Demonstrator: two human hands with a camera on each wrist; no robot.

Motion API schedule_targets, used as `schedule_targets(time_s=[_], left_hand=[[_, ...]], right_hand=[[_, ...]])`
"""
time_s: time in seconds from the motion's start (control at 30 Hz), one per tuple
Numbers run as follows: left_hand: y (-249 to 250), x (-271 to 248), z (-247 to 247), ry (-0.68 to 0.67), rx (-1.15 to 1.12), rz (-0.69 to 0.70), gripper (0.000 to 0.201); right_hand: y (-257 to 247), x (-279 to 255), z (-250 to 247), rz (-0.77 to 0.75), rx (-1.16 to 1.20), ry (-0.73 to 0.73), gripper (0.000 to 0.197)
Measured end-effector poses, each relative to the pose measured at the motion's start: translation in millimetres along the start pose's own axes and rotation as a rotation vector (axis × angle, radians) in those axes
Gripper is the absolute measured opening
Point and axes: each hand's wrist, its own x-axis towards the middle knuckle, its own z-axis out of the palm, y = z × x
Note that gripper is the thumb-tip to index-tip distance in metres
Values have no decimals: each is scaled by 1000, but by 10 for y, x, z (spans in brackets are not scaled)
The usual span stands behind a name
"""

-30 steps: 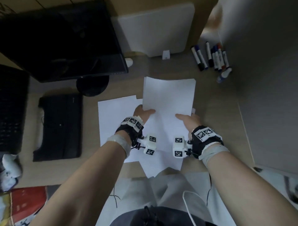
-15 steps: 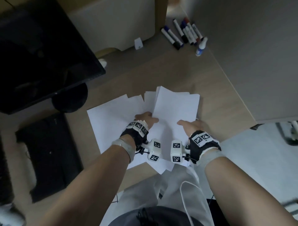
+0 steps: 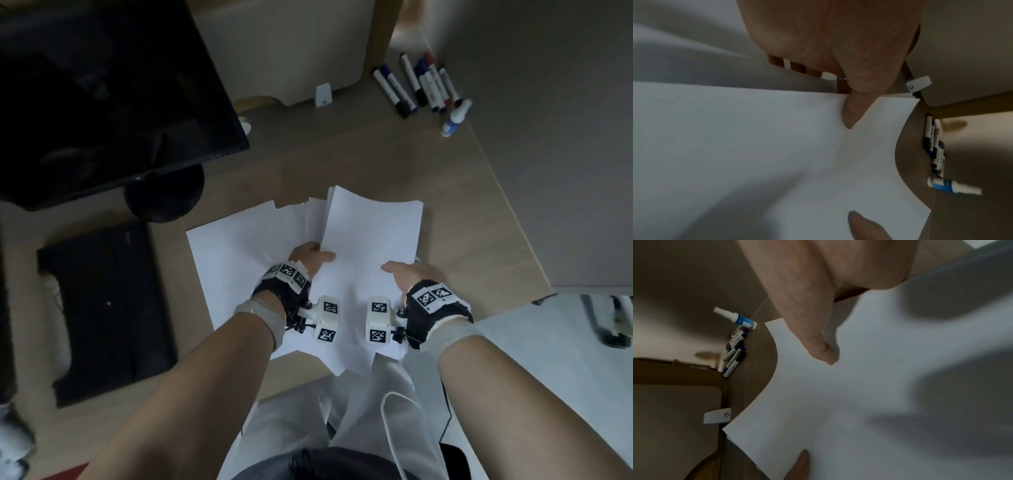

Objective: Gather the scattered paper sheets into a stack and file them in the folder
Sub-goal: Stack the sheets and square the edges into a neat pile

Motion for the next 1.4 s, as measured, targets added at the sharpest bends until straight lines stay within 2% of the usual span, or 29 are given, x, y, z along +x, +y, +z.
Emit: schedule_targets(time_s=[0.13,0.27,0.47,0.63,0.77,0.9,1.0,1.07,1.17,1.23,1.4], left_hand=[[20,-49,94,57,-103,38,43],[162,-136,208,159,-198,91,39],[352,-391,165,312,-357,125,36],[76,-615,-175,427,-425,67,26],[-339,-707,-475,496,-445,-42,44],[-802,-718,-792,499,-458,-106,42],[-1091,-565,-992,485,-426,-168,45],[-1225,-461,-1086,460,-345,-242,54],[-1365,-350,-1213,423,-198,-362,65],[-1389,-306,-1264,387,-181,-389,70],[-1348,-263,-1304,292,-303,-361,82]], right_hand=[[-132,1,-92,-5,-111,-25,69],[-278,-31,-283,-86,-56,-4,54],[-658,-54,-467,-127,2,-173,78],[-827,-341,-110,-209,-93,-315,74],[-788,-508,381,-321,-136,-391,35],[-766,-670,983,-342,-145,-352,34],[-770,-712,1390,-350,-214,-329,24],[-762,-700,1601,-355,-280,-284,34],[-748,-702,1778,-276,-487,-124,75],[-740,-721,1786,-199,-590,-7,93],[-812,-671,1855,-175,-596,-26,101]])
